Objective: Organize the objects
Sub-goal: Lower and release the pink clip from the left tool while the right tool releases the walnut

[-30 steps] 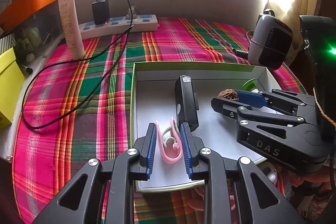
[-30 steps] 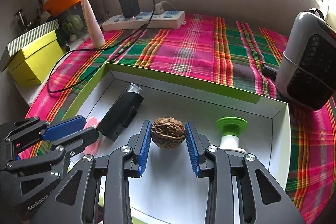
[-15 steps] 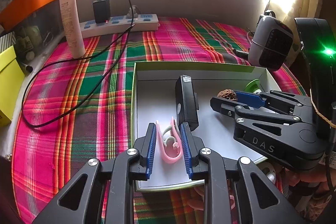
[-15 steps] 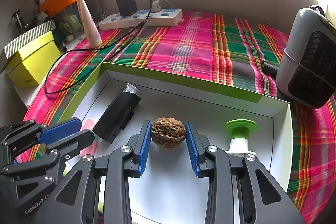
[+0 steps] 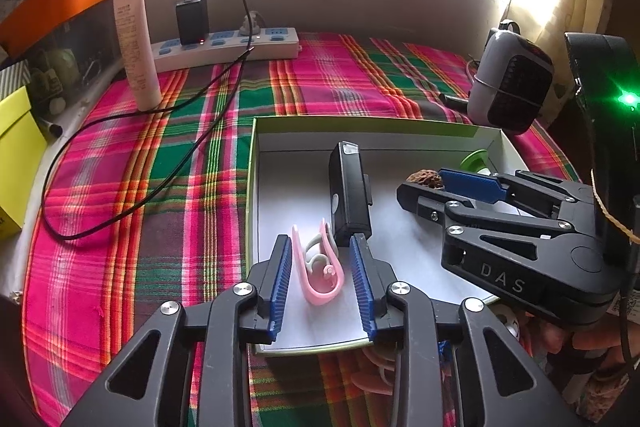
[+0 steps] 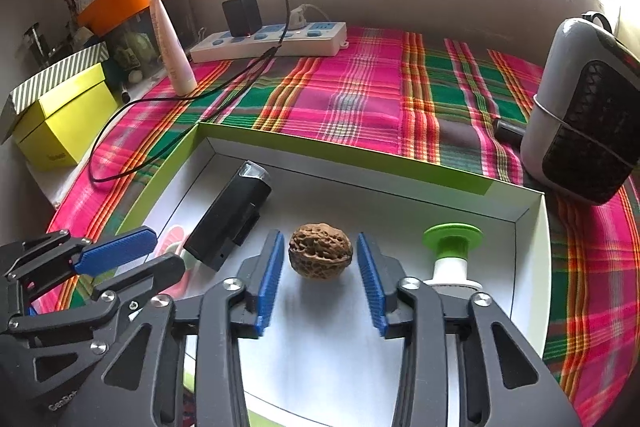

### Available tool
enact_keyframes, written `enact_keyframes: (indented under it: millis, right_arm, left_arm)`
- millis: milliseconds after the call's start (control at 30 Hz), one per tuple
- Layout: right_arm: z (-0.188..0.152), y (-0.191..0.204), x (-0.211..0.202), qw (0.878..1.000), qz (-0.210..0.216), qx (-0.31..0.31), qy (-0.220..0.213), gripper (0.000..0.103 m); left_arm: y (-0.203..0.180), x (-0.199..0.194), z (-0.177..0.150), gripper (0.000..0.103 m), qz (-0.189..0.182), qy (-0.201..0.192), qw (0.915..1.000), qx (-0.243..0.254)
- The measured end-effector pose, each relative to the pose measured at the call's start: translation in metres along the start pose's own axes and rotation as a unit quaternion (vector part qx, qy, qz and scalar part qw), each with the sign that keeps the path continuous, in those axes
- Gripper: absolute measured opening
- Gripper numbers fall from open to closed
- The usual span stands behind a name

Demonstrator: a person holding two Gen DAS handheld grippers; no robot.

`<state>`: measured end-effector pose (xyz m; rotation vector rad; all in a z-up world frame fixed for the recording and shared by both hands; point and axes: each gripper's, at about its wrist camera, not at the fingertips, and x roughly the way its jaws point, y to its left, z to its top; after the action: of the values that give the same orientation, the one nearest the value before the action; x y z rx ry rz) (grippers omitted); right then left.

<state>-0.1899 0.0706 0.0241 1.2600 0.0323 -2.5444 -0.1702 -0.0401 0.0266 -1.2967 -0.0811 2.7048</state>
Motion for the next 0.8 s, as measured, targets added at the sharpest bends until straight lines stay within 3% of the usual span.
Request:
enact_keyframes:
  millis: [300,800]
  right_arm:
    - [-0.003,0.0,-0.01,1.0,-0.003,0.006,-0.008,0.042]
    - [-0.017,0.006,-0.04,0.999,-0.007,0.009,-0.031,0.043]
  left_arm:
    - [0.0,-0.007,-0.002,0.035,0.0,-0.007,1.0,0.001]
    - [-0.003,-0.031,-0.014,0.036,0.015,-0.022,0.9996,0.001]
